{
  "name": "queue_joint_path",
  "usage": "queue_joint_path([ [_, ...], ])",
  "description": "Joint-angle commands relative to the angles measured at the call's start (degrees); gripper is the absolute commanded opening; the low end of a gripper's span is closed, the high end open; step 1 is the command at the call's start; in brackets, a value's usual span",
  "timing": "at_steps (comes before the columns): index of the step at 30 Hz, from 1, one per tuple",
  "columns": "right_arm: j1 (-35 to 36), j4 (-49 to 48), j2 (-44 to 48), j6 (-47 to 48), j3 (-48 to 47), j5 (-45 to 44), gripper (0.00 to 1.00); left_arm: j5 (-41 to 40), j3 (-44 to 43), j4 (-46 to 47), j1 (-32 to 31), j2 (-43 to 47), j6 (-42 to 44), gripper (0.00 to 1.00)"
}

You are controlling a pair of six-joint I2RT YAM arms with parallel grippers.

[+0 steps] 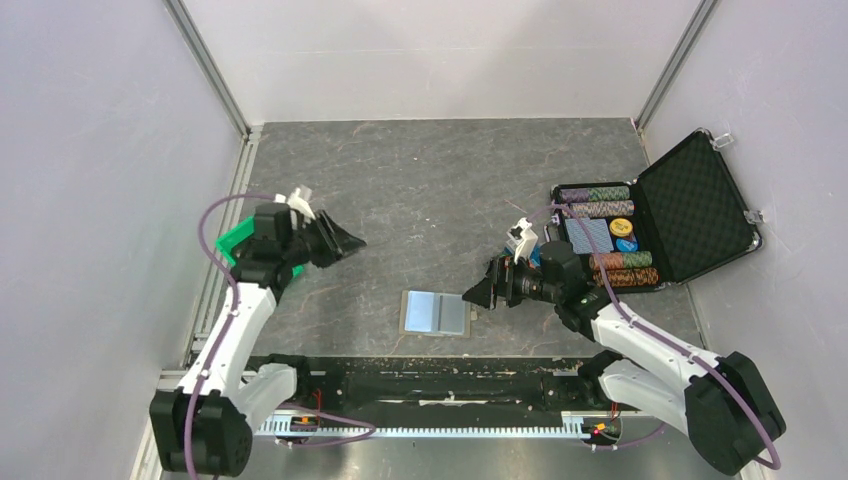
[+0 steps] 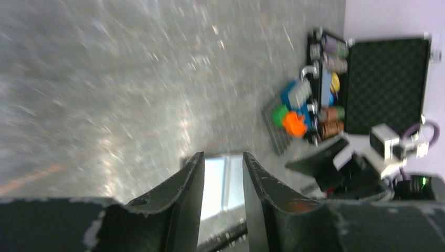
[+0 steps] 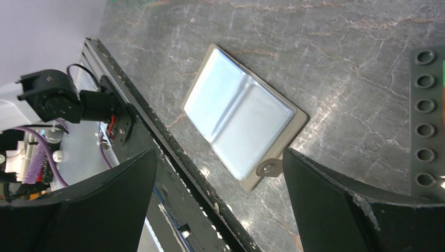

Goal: Take the credit cards out of the card holder
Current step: Remove the credit card from the card holder.

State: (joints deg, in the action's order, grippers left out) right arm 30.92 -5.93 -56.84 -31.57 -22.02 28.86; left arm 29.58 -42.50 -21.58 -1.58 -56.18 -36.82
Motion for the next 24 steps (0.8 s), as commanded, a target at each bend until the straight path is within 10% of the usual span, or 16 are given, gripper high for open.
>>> queue_joint_path([
  [1, 1.3, -5.9, 1.6, -4.1, 0.7, 0.4, 0.92, 3.2, 6.0, 3.8, -5.7, 4.7, -6.9, 0.39],
  [24, 18.5, -12.4, -11.0, -12.8, 3.1, -18.5, 0.87, -3.8, 21.3, 20.4, -27.2, -1.6, -15.0, 0.35],
])
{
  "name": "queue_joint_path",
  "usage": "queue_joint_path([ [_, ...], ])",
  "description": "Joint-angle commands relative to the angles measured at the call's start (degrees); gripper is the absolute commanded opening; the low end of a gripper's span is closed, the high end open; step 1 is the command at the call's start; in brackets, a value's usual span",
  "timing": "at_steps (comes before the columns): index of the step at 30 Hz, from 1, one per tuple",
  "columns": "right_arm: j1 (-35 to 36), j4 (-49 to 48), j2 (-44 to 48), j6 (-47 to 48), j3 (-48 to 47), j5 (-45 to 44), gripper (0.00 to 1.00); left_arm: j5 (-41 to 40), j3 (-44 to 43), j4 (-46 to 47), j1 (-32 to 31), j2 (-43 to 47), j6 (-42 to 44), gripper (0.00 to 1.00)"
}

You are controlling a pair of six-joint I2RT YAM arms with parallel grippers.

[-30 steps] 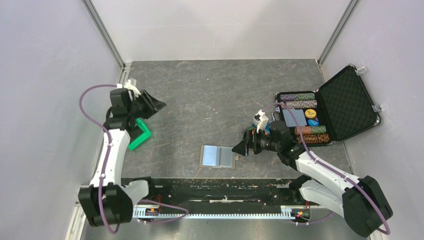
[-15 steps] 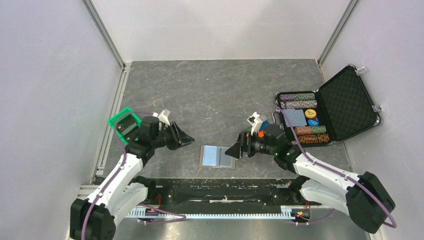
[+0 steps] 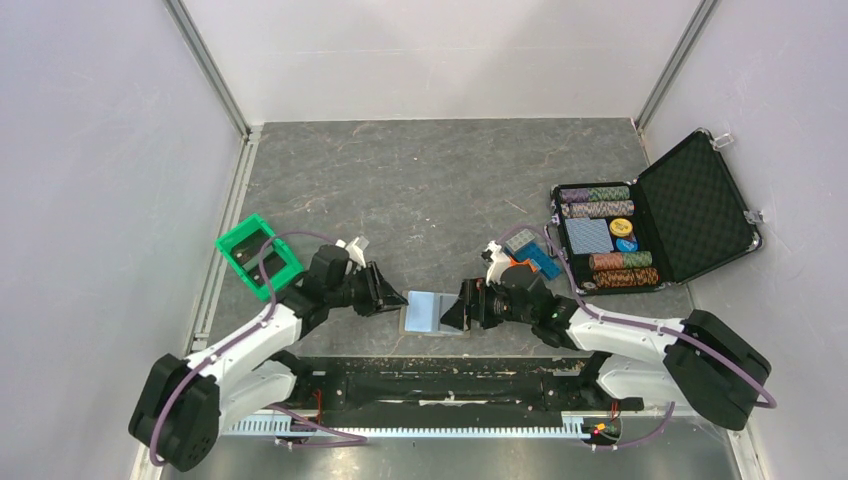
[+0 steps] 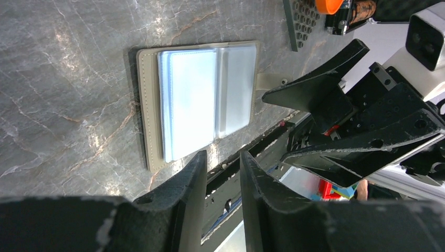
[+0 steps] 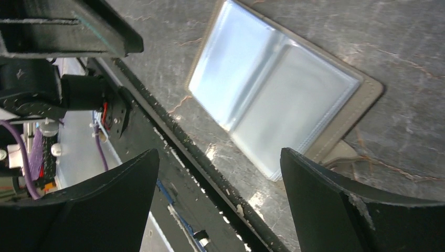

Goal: Take the credit cards out of the card holder
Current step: Remove the credit card from the card holder.

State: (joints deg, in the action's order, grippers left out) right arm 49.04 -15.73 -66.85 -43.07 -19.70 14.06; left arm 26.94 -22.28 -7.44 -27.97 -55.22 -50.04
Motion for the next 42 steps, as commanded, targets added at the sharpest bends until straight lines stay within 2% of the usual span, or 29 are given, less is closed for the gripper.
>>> queue_joint_path([
  [1, 0.4, -2.6, -1.2, -1.4, 0.9, -3.8, 0.87, -1.2, 1.3, 7.1, -1.1, -3.6, -1.9, 0.35],
  [17, 1.1, -7.6, -5.8, -4.3, 2.4, -2.6, 0.87, -0.6, 3.4, 16.5, -3.9, -16.6, -0.8, 0.27],
  [35, 1.5, -13.4, -6.6, -8.1, 2.4, 0.0, 0.83, -0.6, 5.3, 18.1, -4.9, -20.0, 0.3, 0.27],
  [42, 1.8, -14.9, -6.8, -8.2, 2.4, 0.6, 0.74, -0.6, 5.4, 18.2, -5.0, -19.9, 0.4, 0.27],
])
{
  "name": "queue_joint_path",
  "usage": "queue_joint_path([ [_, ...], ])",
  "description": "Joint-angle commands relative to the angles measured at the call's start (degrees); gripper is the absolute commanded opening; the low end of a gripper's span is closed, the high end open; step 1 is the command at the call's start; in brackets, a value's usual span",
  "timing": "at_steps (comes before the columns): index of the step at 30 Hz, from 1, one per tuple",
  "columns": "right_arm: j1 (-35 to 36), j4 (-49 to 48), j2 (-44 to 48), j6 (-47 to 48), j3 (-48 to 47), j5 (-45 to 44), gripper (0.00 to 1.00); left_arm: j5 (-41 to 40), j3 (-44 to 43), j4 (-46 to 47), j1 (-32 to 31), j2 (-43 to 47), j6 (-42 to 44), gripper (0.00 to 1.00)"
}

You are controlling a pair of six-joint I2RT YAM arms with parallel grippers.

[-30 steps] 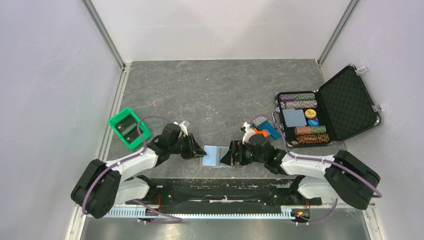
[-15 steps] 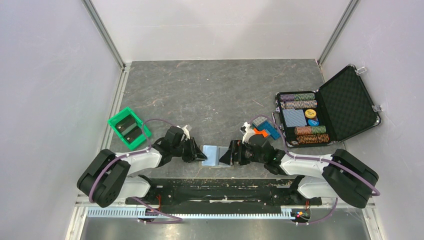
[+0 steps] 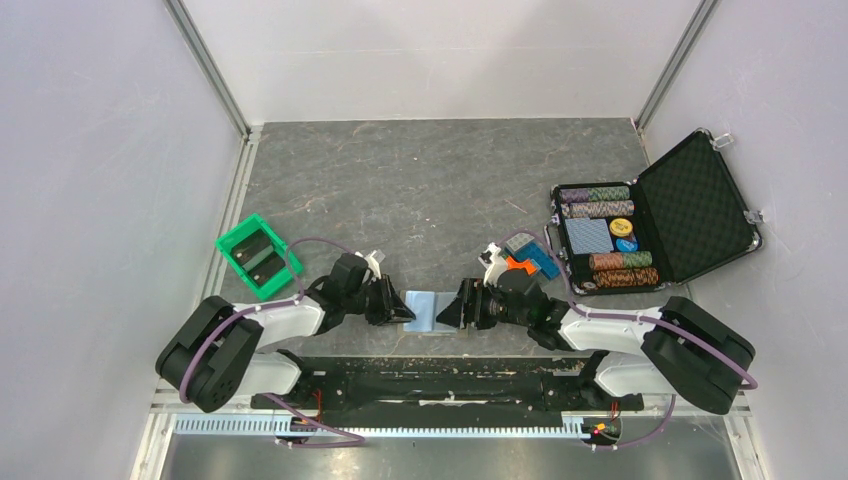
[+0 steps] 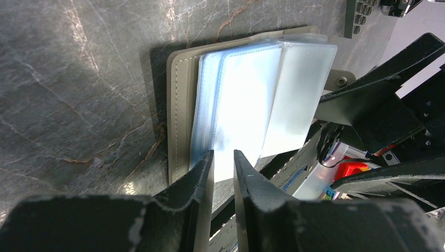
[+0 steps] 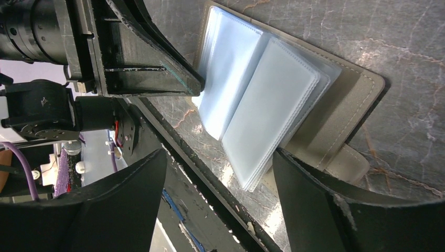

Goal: Take the credit cards out of the card holder
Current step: Remove the credit card from the card holder.

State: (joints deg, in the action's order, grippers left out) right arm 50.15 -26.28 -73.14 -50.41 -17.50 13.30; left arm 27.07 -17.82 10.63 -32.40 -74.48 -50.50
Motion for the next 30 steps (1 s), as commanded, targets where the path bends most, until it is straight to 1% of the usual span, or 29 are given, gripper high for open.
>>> queue_joint_path([
  [1, 0.7, -4.5, -0.5, -0.9, 0.2, 1.4, 0.73, -0.7, 0.9, 0.1, -0.6, -0.6, 0.8, 0.27],
  [4, 0.8, -4.9, -0.4, -0.9, 0.2, 1.6, 0.69, -0.8, 1.0, 0.1, -0.6, -0.7, 0.9, 0.27],
  [12, 1.2, -6.6, -0.5, -0.3, 0.3, 2.2, 0.51, -1.1, 1.3, -0.5, -0.6, 0.3, 0.7, 0.28],
  [20, 1.4, -6.3, -2.0, 0.6, -0.6, 1.9, 0.29, -2.1, 0.9, -3.7, -0.6, 3.7, 1.0, 0.29],
  [22, 1.4, -4.3, -2.4, 2.2, -1.4, 0.8, 0.23, -2.6, 0.4, -5.1, -0.6, 4.5, 1.4, 0.29],
  [26, 1.4, 2.4, -2.1, 6.7, -3.8, -2.2, 0.05, -3.7, -1.1, -9.1, -0.6, 7.0, 2.3, 0.3],
  [28, 1.4, 4.9, -1.3, 8.4, -4.7, -2.7, 0.0, -4.6, -2.0, -11.8, -0.6, 8.9, 2.7, 0.32],
  [30, 1.5, 7.9, -0.7, 10.4, -5.9, -2.8, 0.0, -5.4, -2.7, -14.0, -0.6, 10.9, 3.1, 0.34],
])
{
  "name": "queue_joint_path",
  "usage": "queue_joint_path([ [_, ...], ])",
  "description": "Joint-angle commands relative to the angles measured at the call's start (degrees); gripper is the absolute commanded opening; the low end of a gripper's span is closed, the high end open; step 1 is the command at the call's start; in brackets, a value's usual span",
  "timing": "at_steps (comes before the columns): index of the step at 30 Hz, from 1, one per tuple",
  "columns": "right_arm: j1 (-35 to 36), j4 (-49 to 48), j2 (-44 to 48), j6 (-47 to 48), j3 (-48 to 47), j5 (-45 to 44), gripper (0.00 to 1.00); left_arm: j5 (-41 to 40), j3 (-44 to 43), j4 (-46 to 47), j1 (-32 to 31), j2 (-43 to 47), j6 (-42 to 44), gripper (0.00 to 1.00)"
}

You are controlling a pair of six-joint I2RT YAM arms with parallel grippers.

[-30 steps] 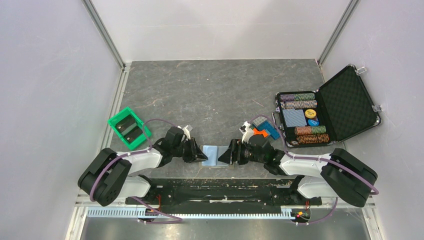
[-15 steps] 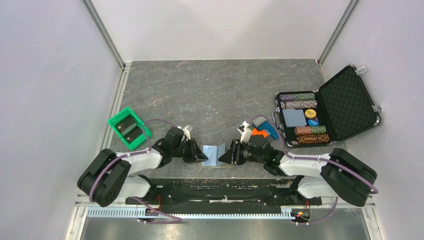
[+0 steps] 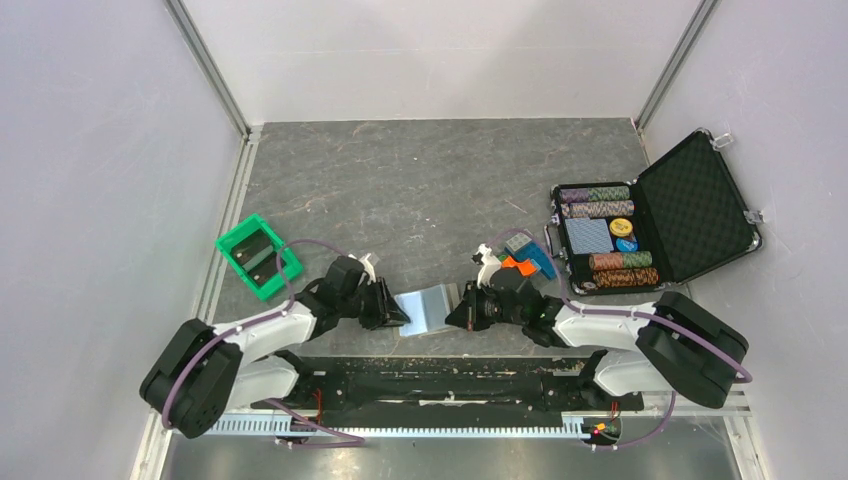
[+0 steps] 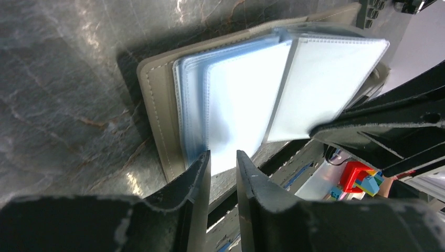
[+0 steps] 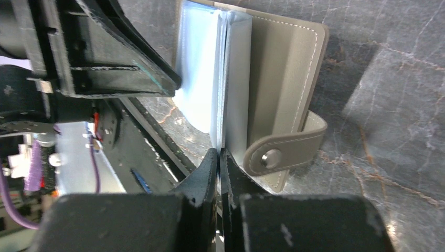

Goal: Take the credit cards out of the card holder
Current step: Remove the credit card from the card holder.

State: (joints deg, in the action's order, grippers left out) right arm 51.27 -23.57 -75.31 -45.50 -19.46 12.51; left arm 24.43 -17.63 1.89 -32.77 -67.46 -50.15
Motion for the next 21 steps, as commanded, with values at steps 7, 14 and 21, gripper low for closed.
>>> queue_joint_path([
  [7, 0.3, 12.9, 3.1, 8.2, -5.9, -2.3, 0.11, -3.2, -3.8, -7.4, -0.4, 5.1, 3.6, 0.38],
  [14, 0.3, 13.5, 4.2, 8.2, -7.3, -3.6, 0.27, -0.9, -3.0, -3.7, -0.4, 2.2, 3.1, 0.37],
  [21, 0.3, 13.5, 2.5, 9.2, -10.5, -4.7, 0.32, -1.0, -3.0, -2.9, -0.4, 1.1, 3.0, 0.35],
])
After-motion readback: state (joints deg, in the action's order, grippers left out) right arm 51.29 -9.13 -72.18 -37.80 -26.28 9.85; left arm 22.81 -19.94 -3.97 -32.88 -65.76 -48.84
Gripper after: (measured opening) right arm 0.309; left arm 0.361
